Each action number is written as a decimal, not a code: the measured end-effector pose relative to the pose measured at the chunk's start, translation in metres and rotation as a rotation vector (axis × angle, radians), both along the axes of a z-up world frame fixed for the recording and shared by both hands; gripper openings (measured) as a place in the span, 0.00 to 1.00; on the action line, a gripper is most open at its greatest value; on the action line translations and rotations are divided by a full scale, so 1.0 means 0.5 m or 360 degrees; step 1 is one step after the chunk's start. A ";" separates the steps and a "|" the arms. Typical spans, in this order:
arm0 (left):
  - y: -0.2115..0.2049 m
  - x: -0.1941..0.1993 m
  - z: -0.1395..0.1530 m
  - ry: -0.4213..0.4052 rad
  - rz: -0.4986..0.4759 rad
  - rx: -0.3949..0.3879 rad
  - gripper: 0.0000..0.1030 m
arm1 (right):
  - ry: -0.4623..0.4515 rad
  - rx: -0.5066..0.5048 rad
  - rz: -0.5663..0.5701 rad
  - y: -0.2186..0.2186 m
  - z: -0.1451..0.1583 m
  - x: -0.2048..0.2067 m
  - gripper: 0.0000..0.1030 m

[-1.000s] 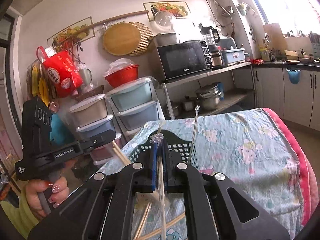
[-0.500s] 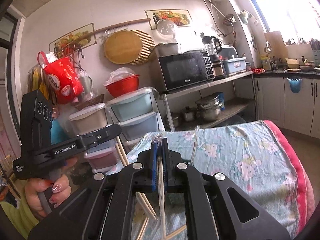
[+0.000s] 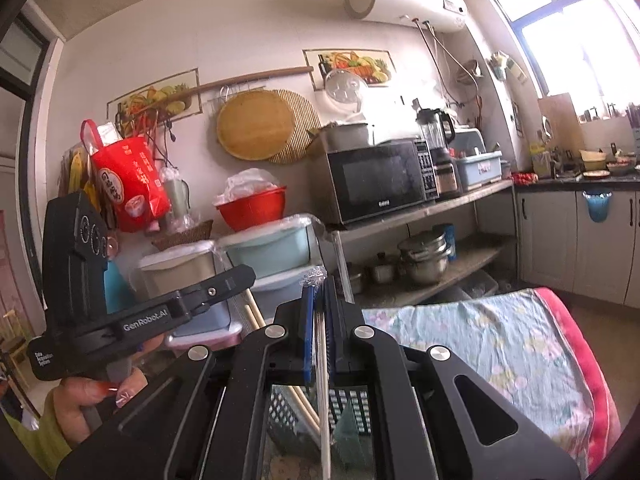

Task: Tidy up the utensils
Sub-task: 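Lower the chopsticks upright into the green caddy with both tools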

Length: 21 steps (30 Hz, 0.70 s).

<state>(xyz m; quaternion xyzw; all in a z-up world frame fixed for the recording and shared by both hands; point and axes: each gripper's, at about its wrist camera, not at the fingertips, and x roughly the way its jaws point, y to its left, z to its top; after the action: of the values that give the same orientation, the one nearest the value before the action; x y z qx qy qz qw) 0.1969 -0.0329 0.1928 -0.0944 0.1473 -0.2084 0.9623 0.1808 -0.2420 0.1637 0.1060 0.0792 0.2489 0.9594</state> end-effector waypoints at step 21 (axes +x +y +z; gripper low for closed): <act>0.032 0.073 -0.005 -0.0067 0.0188 0.0017 0.03 | -0.0082 -0.0045 -0.0113 0.031 0.006 0.101 0.05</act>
<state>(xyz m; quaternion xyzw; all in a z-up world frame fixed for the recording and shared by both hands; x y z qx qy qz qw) 0.2334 -0.0168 0.1903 -0.0933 0.1222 -0.1523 0.9763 0.2314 -0.2267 0.1667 0.0887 0.0540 0.2161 0.9708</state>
